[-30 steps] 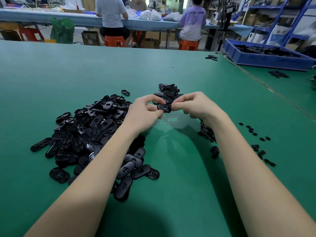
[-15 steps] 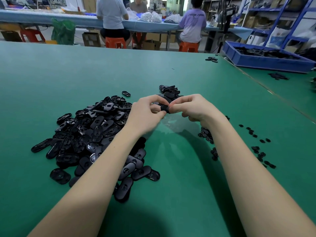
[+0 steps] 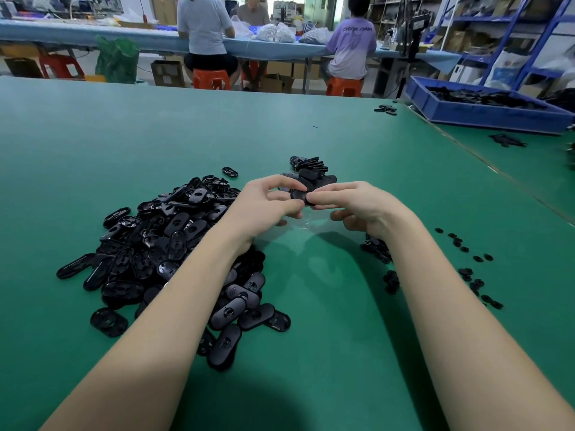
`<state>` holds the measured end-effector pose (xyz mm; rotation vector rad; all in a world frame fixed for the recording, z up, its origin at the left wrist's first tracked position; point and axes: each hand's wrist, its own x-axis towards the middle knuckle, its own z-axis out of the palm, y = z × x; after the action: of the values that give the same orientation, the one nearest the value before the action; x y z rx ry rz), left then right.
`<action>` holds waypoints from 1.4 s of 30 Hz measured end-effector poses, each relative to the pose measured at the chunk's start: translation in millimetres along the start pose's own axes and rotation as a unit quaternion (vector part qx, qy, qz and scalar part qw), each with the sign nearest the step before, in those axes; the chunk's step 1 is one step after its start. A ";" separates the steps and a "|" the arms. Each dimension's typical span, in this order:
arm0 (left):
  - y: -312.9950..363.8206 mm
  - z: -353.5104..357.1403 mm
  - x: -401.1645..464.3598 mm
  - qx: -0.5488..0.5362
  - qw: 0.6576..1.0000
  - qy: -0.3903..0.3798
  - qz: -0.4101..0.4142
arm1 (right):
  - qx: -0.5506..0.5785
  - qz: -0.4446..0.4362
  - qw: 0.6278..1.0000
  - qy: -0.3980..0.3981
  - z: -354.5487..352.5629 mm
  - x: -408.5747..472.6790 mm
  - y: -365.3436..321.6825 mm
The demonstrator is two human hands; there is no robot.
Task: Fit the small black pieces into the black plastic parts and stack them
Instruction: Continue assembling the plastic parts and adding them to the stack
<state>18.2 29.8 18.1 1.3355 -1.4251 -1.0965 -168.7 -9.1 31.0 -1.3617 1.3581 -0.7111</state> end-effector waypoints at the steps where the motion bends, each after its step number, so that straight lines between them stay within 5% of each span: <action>1: 1.3 -0.4 0.1 -0.029 0.999 -0.009 -0.016 | 0.014 -0.001 1.000 -0.016 -0.6 0.5 1.7; 5: 2.1 3.4 0.8 -0.111 0.993 -0.002 -0.042 | 0.006 -0.017 1.000 -0.016 1.3 4.1 4.8; 20: -7.6 3.4 3.2 -0.047 0.997 0.058 -0.033 | -0.093 -0.109 0.989 0.042 15.0 7.4 2.6; 42: -9.9 3.1 8.3 -0.098 0.992 0.077 -0.031 | -0.046 -0.202 0.978 0.016 16.8 10.8 13.8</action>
<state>17.0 21.3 8.0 1.2994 -1.1401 -1.1190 -155.8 -12.6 10.8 -1.7321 1.1596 -0.9503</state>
